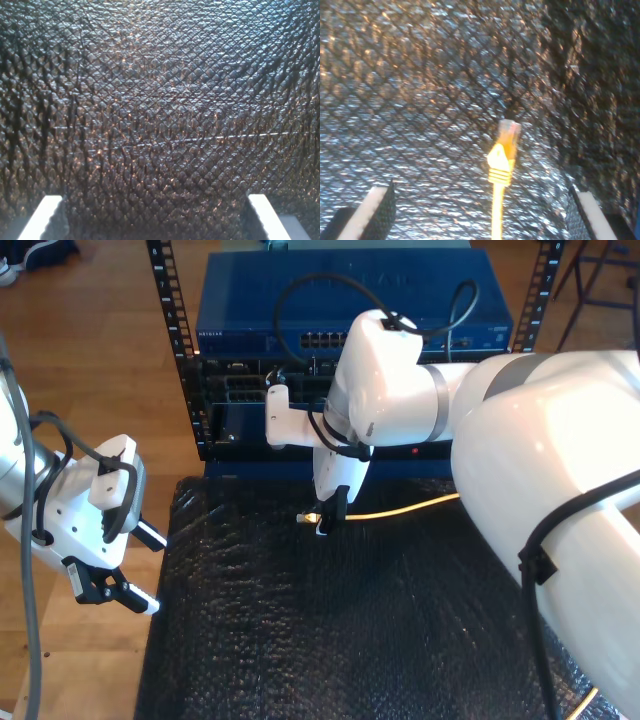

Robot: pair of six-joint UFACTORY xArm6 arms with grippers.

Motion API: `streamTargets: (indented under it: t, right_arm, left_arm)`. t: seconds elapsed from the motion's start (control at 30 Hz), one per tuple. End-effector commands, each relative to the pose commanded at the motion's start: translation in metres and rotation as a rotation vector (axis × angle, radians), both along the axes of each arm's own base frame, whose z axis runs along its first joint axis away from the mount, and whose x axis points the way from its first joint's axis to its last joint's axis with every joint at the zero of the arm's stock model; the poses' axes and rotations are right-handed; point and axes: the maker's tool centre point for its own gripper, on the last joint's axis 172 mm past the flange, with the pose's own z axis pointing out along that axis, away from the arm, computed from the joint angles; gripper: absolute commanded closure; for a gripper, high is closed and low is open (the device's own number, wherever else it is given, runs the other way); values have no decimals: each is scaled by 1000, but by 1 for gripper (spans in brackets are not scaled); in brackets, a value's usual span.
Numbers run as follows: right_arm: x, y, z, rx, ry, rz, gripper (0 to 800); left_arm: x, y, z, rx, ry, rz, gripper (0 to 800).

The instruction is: Grab the cable and plug it in

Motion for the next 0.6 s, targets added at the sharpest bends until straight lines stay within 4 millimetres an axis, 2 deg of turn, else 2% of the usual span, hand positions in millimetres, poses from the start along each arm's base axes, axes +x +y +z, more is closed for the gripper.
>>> streamTargets:
  t: [0.17, 0.6]
  right_arm:
    - [-5, 4, -13, -32, 8, -21, 8]
    - [3, 2, -22, -99, -48, -56, 29]
  left_arm:
    - [0, 0, 0, 0, 1, 0, 0]
    - [-1, 0, -1, -2, 5, -2, 0]
